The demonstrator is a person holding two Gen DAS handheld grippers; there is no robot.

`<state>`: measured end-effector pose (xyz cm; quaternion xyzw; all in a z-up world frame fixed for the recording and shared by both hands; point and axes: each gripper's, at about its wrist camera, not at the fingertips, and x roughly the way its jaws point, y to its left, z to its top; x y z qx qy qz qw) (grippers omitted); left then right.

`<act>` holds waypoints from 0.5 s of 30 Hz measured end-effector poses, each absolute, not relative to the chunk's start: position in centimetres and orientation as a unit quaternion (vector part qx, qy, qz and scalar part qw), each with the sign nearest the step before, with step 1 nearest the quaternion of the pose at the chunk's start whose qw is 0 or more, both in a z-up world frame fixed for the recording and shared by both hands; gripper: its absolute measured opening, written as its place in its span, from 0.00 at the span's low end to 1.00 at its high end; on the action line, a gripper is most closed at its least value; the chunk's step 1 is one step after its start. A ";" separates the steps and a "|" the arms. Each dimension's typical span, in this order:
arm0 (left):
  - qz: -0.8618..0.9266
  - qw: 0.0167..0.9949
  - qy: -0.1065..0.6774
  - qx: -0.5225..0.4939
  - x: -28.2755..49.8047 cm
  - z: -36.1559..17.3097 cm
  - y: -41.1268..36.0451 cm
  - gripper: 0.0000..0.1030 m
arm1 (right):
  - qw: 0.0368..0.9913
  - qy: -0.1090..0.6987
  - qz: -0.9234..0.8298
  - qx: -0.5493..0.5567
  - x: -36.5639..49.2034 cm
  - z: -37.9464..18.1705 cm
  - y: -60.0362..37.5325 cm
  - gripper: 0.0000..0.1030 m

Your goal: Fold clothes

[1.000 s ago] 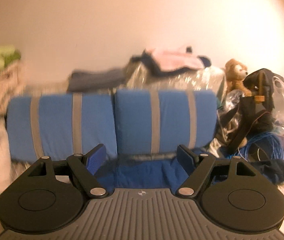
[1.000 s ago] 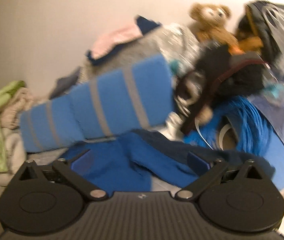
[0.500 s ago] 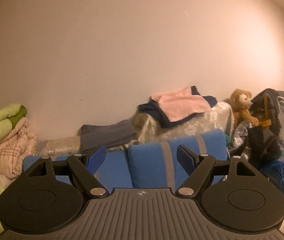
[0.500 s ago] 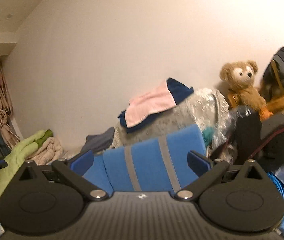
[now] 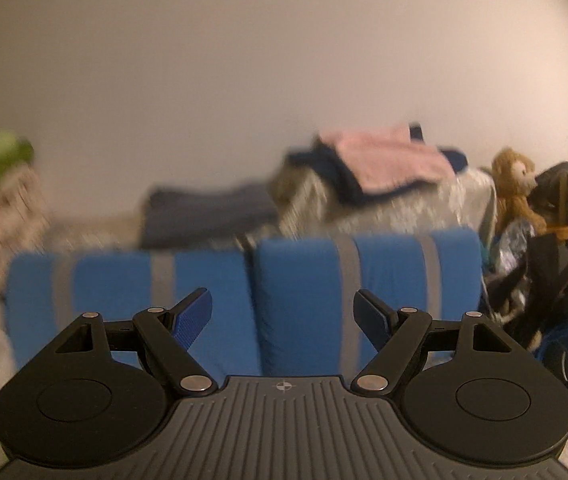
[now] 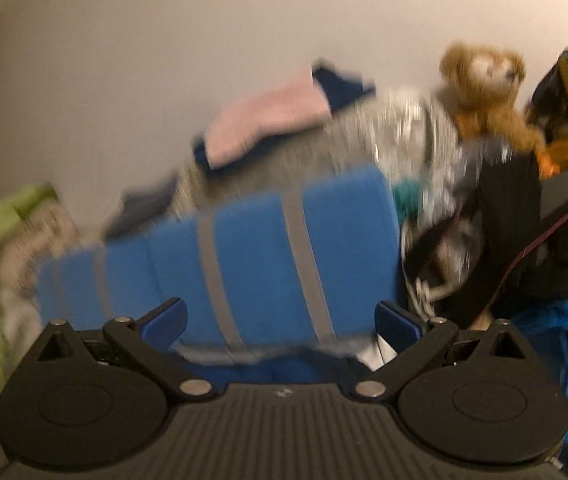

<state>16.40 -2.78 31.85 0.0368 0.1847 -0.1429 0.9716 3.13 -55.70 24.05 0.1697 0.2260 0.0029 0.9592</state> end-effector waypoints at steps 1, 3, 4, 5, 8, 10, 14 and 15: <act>-0.150 0.970 0.191 0.031 17.0 29.9 -3.3 0.73 | 0.957 0.237 0.003 0.169 4.5 22.1 -55.3 1.00; -0.163 0.966 0.199 0.024 18.0 26.3 -4.3 0.73 | 0.953 0.253 0.005 0.168 6.9 18.8 -54.7 1.00; -0.168 0.965 0.200 0.020 18.4 24.5 -4.8 0.73 | 0.950 0.262 0.004 0.169 8.2 17.2 -54.5 1.00; -0.174 0.964 0.202 0.017 18.8 22.8 -5.3 0.73 | 0.950 0.267 0.003 0.162 9.5 15.7 -54.2 1.00; -0.189 0.959 0.212 0.014 20.0 17.9 -7.0 0.73 | 0.954 0.277 -0.008 0.117 13.6 11.3 -53.0 0.99; -0.200 0.955 0.219 0.013 20.7 14.6 -8.2 0.73 | 0.952 0.290 -0.014 0.099 16.4 8.5 -52.3 0.96; -0.219 0.947 0.233 -0.014 21.9 8.9 -10.0 0.73 | 0.944 0.299 -0.017 0.138 21.9 4.5 -51.9 0.93; -0.226 0.945 0.233 -0.026 22.2 7.8 -10.2 0.73 | 0.941 0.297 -0.017 0.159 23.2 3.8 -51.9 0.93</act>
